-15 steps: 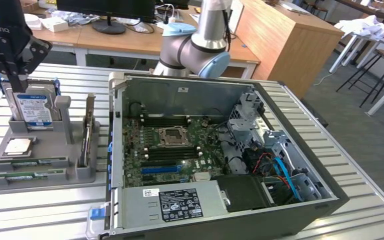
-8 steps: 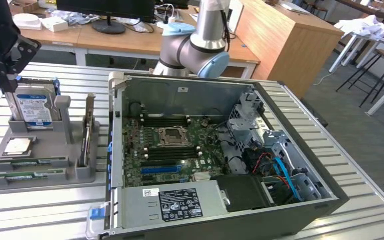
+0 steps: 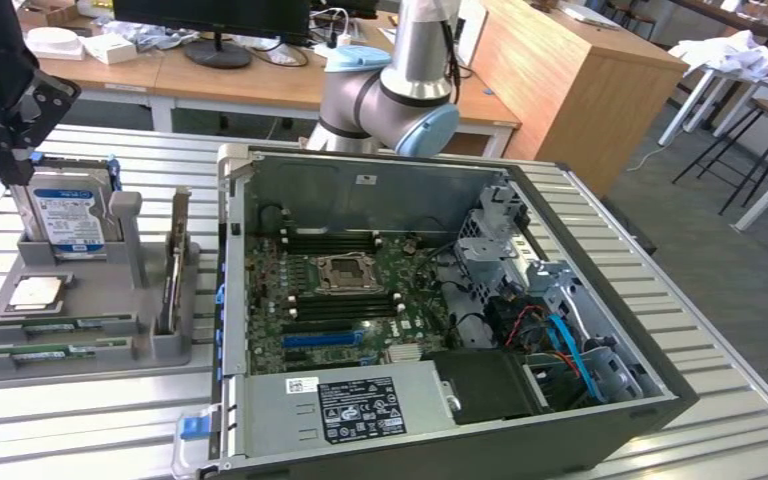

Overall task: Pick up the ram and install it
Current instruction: 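Reach for the ram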

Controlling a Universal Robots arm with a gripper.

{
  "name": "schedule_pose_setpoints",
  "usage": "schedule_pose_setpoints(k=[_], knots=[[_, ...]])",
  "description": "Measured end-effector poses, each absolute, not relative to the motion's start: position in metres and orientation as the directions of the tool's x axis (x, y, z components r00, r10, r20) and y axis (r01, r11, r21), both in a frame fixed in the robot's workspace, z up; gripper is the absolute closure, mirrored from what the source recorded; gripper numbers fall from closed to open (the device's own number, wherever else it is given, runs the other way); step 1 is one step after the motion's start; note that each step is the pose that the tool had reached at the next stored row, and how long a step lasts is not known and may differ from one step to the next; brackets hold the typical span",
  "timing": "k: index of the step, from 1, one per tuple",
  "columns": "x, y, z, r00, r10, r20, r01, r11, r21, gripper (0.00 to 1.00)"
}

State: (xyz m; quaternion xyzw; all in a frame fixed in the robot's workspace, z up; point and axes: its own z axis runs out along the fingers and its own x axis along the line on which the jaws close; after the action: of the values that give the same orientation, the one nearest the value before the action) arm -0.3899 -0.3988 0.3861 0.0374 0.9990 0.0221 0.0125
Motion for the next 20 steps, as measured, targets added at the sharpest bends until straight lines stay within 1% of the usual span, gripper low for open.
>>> schedule_pose_setpoints(k=[20], knots=[[-0.39,-0.414,0.386,-0.997,0.075,-0.023,0.074,0.996,0.045,0.9]])
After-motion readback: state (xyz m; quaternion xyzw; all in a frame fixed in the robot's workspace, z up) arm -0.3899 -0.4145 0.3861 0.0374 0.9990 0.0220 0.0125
